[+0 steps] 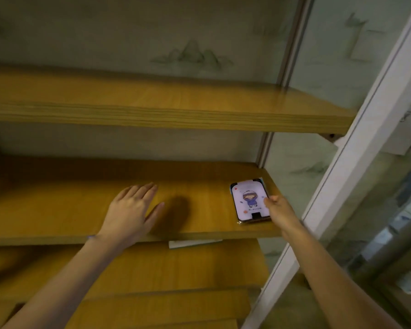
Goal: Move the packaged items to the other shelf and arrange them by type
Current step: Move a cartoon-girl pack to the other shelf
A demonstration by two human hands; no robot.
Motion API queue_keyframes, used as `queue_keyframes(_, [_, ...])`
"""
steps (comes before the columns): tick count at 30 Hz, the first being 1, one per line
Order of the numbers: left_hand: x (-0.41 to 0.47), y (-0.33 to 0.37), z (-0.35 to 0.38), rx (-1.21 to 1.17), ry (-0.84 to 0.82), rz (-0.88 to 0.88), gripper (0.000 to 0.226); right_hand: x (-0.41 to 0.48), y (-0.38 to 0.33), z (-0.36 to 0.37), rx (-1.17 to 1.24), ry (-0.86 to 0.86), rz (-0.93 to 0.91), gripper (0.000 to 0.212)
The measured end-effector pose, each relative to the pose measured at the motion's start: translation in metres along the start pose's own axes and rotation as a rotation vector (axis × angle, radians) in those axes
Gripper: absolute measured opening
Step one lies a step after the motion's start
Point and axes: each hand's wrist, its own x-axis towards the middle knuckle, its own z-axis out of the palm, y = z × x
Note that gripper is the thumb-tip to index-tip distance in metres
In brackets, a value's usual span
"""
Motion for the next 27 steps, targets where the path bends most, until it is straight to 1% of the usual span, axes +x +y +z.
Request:
queue_keyframes(3, [0.000, 0.005, -0.004, 0.013, 0.002, -0.027, 0.063, 0.011, 0.002, 0.001, -0.118, -0.003, -0.017, 0.032])
queue_keyframes(6, [-0.001, 0.006, -0.007, 0.021, 0.000, -0.040, 0.063, 0.017, 0.003, 0.003, -0.347, 0.020, -0.047, 0.029])
queue_keyframes(9, [-0.003, 0.005, -0.010, 0.025, 0.007, -0.043, 0.063, 0.016, 0.001, 0.006, -0.546, 0.068, -0.057, 0.031])
queue_keyframes(11, [-0.005, 0.002, -0.011, 0.036, 0.005, -0.051, 0.063, 0.011, -0.004, 0.008, -0.640, 0.094, -0.050, 0.035])
queue_keyframes(13, [-0.007, -0.001, -0.014, 0.051, 0.001, -0.058, 0.064, 0.006, -0.012, 0.010, -0.750, 0.122, -0.096, 0.045])
queue_keyframes(16, [-0.015, -0.009, -0.019, 0.051, 0.000, -0.062, 0.064, -0.004, -0.029, 0.019, -0.878, 0.118, -0.307, 0.040])
queue_keyframes(19, [-0.029, -0.022, -0.026, 0.058, 0.021, -0.076, 0.066, -0.022, -0.050, 0.035, -0.894, -0.005, -0.517, 0.038])
queue_keyframes(23, [-0.057, -0.050, -0.034, 0.078, 0.031, -0.172, 0.059, -0.056, -0.086, 0.069, -0.867, -0.203, -0.734, 0.039])
queue_keyframes(27, [-0.097, -0.085, -0.043, 0.132, 0.028, -0.286, 0.057, -0.092, -0.119, 0.123, -0.850, -0.284, -0.911, 0.040])
